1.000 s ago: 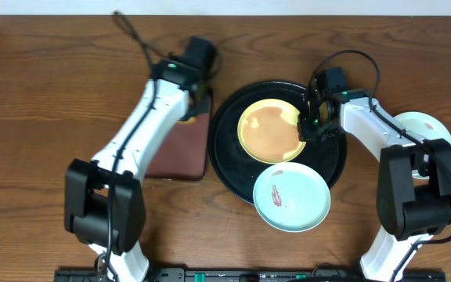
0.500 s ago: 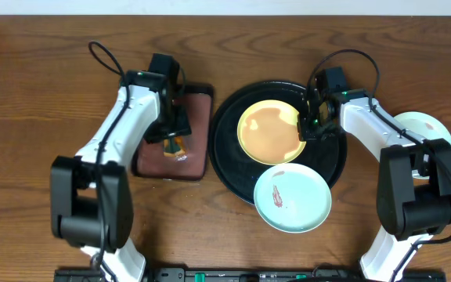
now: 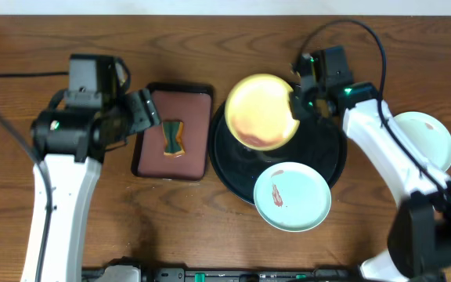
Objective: Clean dirty plates on tray and stack at the side
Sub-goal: 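Lift the yellow plate with the right gripper and tilt it upward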
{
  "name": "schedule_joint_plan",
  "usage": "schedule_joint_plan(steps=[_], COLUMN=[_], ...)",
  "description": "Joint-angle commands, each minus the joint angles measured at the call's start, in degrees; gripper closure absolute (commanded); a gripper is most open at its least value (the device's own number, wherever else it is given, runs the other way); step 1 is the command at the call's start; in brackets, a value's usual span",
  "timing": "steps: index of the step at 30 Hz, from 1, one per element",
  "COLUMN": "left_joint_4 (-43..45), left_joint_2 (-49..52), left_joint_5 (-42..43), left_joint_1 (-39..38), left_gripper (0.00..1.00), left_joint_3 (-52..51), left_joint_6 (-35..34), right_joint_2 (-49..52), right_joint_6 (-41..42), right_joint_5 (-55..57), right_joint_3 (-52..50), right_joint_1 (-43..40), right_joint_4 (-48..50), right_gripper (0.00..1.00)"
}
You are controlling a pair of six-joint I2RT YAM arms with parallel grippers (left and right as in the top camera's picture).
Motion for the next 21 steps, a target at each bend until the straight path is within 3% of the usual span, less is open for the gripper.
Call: schedule_joint_plan(steps=[1, 10, 21], left_joint_4=[-1.53, -3.39, -3.37], left_joint_2=[-2.97, -6.51, -6.25], left_joint_5=[-0.09, -0.07, -0.09], left_joint_1=[0.48, 0.48, 0.48], left_gripper=[0.19, 0.18, 0.11], left_joint_3=[0.74, 0.72, 0.72], left_joint_6=[0.52, 0.52, 0.50], right_joint_2=[-3.39, 0.85, 3.98], right_joint_6=[-2.51, -5.01, -17.88], right_joint_5=[2.69, 10.60, 31.21], right_joint_3=[1.99, 2.08, 2.10], right_joint_1=[4.76, 17.09, 27.19], right_joint_4=[3.13, 19.10, 30.16], right_gripper=[0.99, 0.99, 0.99])
